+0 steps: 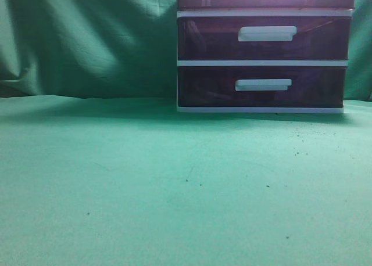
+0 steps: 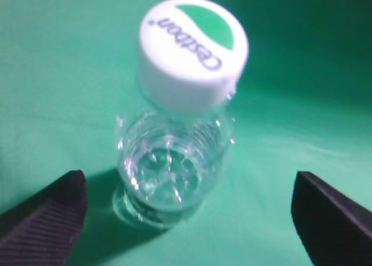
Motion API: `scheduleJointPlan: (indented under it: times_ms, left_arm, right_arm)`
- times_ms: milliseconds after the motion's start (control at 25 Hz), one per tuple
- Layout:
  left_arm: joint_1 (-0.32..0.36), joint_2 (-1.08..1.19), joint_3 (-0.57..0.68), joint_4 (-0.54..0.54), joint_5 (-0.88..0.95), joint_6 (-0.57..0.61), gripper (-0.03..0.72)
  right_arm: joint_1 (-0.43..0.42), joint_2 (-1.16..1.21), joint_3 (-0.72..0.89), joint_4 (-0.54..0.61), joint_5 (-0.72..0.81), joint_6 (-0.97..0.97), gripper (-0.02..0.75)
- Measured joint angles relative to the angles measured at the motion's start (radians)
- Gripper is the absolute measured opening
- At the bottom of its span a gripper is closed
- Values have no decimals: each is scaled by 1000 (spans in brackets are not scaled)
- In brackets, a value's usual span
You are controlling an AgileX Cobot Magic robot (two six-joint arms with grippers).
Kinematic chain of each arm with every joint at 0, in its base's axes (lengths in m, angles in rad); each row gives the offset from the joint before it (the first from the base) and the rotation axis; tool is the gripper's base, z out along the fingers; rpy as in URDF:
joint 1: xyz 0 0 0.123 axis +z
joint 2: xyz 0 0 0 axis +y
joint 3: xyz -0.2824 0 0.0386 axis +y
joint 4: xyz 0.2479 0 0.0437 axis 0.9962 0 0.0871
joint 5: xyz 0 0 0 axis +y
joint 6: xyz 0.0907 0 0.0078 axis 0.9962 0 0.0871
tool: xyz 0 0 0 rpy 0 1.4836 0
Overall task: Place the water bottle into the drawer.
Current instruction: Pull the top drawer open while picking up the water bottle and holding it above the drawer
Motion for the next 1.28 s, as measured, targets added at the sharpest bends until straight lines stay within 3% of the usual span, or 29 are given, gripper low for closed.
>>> scheduleJointPlan:
  times_ms: [360,440,480,600,720,1080,1280]
  left_arm:
    - [0,234,-75,0,-175,5,641]
    - [0,258,-87,10,-192,9,572]
    - [0,265,-94,23,-195,9,578]
    - [0,271,-96,59,-197,9,401]
    - [0,271,-100,77,-181,9,289]
    - [-5,70,-102,103,53,9,295]
    - [-87,-132,-202,104,252,9,295]
  right_arm:
    - [0,0,0,0,0,0,0]
    - [0,0,0,0,0,0,0]
    - [0,0,0,0,0,0,0]
    - [0,0,0,0,0,0,0]
    - [0,0,0,0,0,0,0]
    - [0,0,0,0,0,0,0]
    - [0,0,0,0,0,0,0]
